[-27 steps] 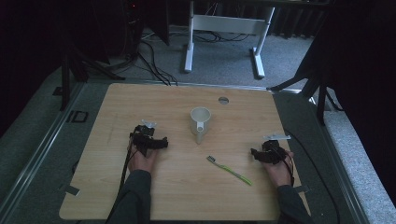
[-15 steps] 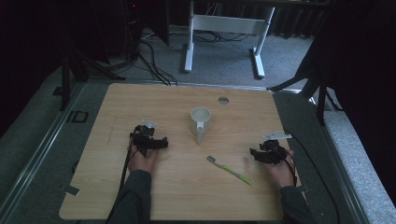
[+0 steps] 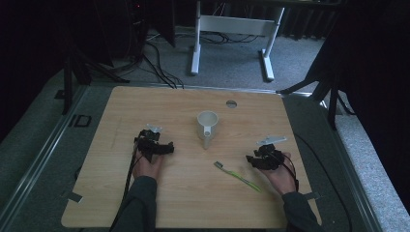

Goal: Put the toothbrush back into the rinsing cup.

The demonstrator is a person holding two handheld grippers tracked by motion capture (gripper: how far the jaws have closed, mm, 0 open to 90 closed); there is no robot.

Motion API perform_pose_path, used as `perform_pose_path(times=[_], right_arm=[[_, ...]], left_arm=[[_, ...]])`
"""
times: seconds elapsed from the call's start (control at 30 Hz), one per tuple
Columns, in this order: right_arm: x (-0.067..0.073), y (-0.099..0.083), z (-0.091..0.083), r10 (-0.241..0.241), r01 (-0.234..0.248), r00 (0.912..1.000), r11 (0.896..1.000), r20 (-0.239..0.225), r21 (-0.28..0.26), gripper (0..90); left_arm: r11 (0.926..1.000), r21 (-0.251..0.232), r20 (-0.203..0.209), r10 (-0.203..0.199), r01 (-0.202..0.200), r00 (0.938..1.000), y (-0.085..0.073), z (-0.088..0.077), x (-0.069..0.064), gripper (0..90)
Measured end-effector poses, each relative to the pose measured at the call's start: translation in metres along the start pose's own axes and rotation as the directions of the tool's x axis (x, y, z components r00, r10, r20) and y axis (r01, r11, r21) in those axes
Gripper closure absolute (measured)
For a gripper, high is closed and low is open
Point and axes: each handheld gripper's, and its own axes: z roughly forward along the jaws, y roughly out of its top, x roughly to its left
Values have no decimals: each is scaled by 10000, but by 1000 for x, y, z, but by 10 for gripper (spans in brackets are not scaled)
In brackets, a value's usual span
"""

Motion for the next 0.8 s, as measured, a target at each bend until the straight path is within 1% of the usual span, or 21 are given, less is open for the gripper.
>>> perform_pose_path(times=[0.1, 0.33, 0.43, 0.57, 0.6, 0.67, 0.8], right_arm=[[6, 6, 1, -135, 134, 9999, 9998, 48, 132, 566], [17, 18, 3, -759, 754, 9971, 9957, 62, 537, 574], [20, 24, 3, -907, 907, 9959, 9938, -28, 637, 574], [22, 28, 3, -975, 978, 9952, 9924, -81, 750, 576], [24, 31, 3, -1097, 1106, 9939, 9897, -147, 905, 582], [25, 32, 4, -1125, 1135, 9935, 9890, -162, 947, 584], [30, 38, 5, -1487, 1502, 9887, 9795, -214, 1343, 597]], left_arm=[[10000, 1, -2, -1, 1, 10000, 0, 0, 0, 16], [10000, -9, 0, -11, 11, 10000, 0, 0, 0, 16], [10000, -7, -1, -9, 9, 10000, 0, 0, 0, 16], [10000, -10, 0, -8, 8, 10000, 0, 0, 0, 16], [10000, -4, -2, -7, 7, 10000, 0, 0, 0, 16], [10000, -4, -2, -11, 11, 10000, 0, 0, 0, 16], [10000, -6, 1, -9, 9, 10000, 0, 0, 0, 16]])
